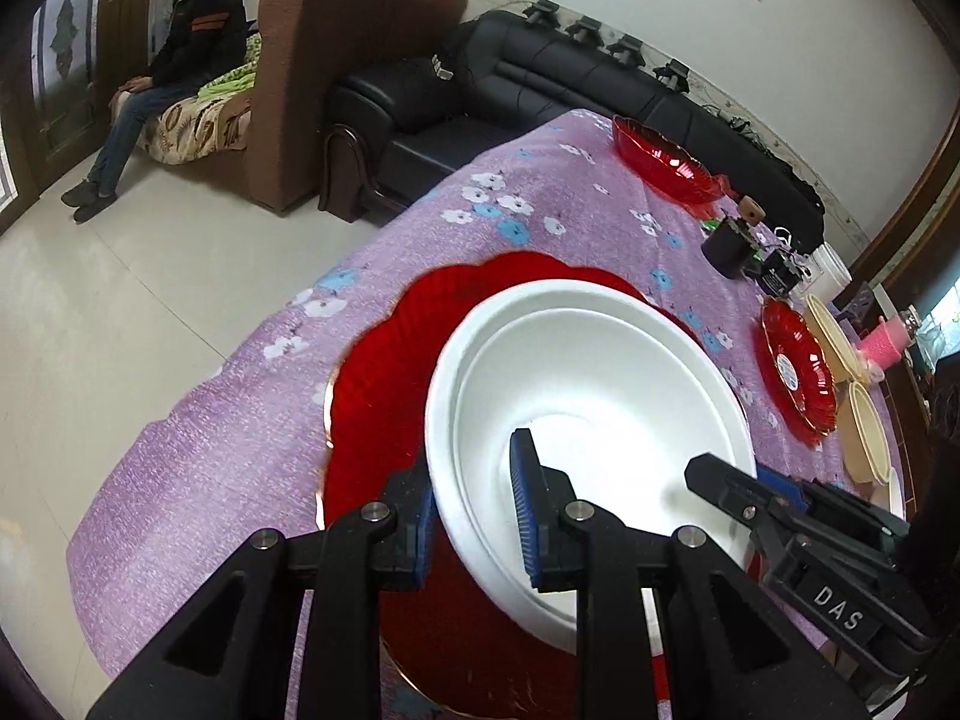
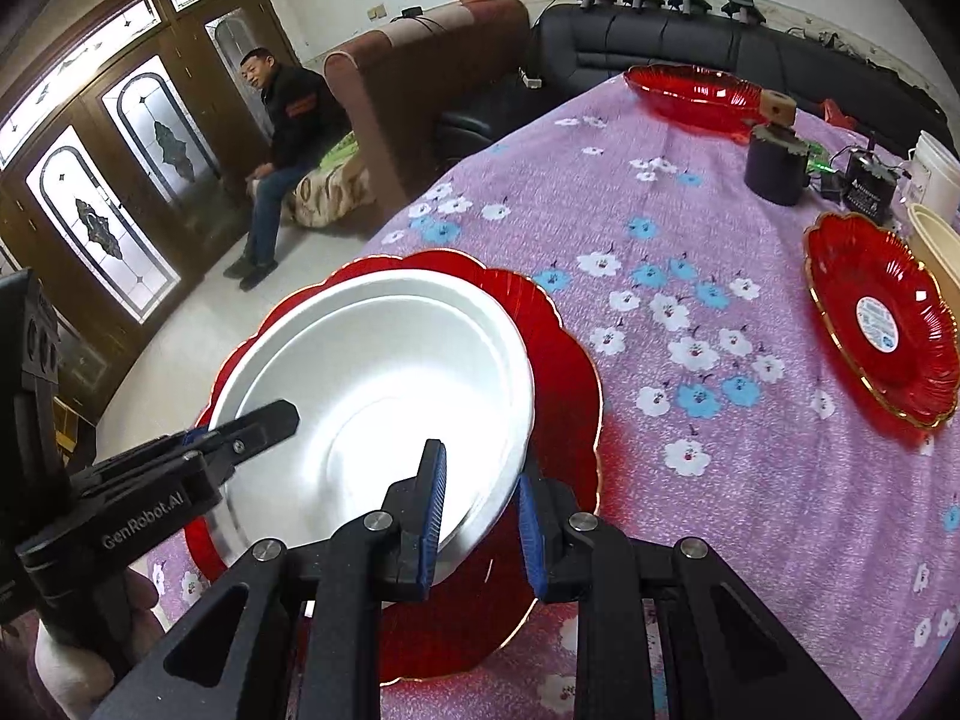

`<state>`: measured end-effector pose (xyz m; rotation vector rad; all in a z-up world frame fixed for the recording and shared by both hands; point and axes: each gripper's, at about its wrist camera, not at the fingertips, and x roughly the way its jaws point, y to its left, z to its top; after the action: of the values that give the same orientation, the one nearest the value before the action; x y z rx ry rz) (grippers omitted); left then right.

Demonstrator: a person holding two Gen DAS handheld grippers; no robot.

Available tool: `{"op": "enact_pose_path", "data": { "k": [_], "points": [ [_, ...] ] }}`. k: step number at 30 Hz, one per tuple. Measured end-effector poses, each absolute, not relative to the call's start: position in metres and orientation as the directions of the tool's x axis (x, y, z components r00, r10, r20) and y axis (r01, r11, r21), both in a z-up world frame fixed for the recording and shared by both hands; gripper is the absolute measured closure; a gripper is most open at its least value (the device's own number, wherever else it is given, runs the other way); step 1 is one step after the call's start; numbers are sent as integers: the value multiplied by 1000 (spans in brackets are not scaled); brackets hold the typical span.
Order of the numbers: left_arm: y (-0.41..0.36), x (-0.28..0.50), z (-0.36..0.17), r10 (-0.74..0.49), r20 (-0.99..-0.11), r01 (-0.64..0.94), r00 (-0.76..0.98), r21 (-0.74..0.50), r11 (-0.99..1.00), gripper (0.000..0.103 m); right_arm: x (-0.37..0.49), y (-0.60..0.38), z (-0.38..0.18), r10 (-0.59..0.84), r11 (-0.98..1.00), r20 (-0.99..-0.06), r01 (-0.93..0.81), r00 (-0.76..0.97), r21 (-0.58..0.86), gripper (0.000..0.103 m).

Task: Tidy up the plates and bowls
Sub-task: 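Carry the white bowl with the right tool onto the large red plate, then open the right tool to release the bowl on the plate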

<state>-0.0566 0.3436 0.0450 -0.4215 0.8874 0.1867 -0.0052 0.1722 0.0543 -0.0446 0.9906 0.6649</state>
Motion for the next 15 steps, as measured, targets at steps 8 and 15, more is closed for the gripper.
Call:
{"op": "enact_pose_path", "data": {
  "k": [8,15],
  "points": [
    [343,-69,64,-3,-750,-329,662,-294,897,35,-6,170,53,523,797,-756,-539,394,271,58],
    [338,-96,92,45,-702,-353,710,-300,886,32,-12,150,71,569,788,-702,-526,428,319,53]
  ]
}}
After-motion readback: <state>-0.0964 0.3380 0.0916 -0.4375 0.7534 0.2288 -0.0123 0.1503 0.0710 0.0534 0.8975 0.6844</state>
